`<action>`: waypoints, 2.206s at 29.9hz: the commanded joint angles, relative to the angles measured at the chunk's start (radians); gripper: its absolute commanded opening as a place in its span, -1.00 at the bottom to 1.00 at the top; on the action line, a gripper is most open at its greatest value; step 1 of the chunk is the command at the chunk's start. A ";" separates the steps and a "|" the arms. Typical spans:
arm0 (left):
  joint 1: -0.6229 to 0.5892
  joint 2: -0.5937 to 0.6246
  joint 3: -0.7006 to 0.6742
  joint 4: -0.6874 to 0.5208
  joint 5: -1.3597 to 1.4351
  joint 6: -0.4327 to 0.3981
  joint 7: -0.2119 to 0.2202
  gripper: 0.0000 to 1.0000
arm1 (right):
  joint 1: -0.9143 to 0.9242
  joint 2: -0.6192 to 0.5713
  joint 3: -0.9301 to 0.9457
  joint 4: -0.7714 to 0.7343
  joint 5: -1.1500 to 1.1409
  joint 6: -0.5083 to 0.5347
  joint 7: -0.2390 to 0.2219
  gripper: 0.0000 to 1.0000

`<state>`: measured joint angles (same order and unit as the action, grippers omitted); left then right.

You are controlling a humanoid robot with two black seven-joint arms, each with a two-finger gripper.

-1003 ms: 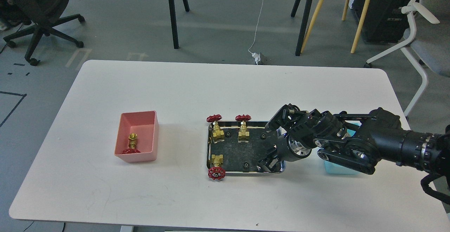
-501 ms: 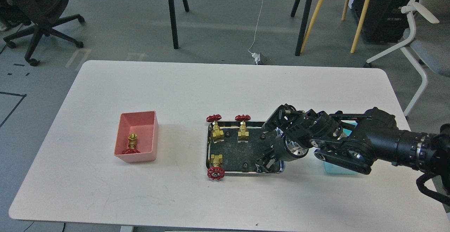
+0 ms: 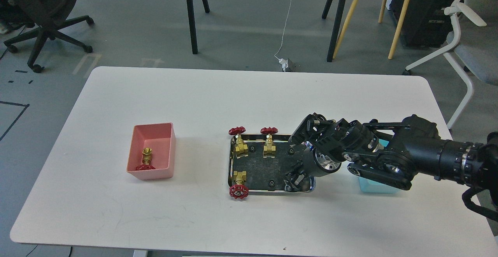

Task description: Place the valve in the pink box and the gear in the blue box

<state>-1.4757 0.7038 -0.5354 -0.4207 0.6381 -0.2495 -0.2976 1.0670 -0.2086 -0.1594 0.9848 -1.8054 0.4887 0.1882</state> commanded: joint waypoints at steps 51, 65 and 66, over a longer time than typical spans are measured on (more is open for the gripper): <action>0.012 -0.007 0.012 -0.001 0.009 -0.011 0.005 0.80 | -0.065 -0.566 0.371 0.158 0.306 0.000 0.005 0.85; 0.069 -0.220 0.224 -0.056 0.012 -0.097 -0.034 0.83 | 0.004 -0.396 0.942 -0.254 0.724 0.000 -0.004 0.88; 0.072 -0.237 0.225 -0.068 0.012 -0.097 -0.032 0.83 | 0.025 -0.384 0.942 -0.290 0.763 0.000 -0.006 0.88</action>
<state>-1.4229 0.5101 -0.3201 -0.4619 0.6497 -0.3386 -0.3269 1.0517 -0.6275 0.7470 0.7850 -1.1268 0.4886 0.1839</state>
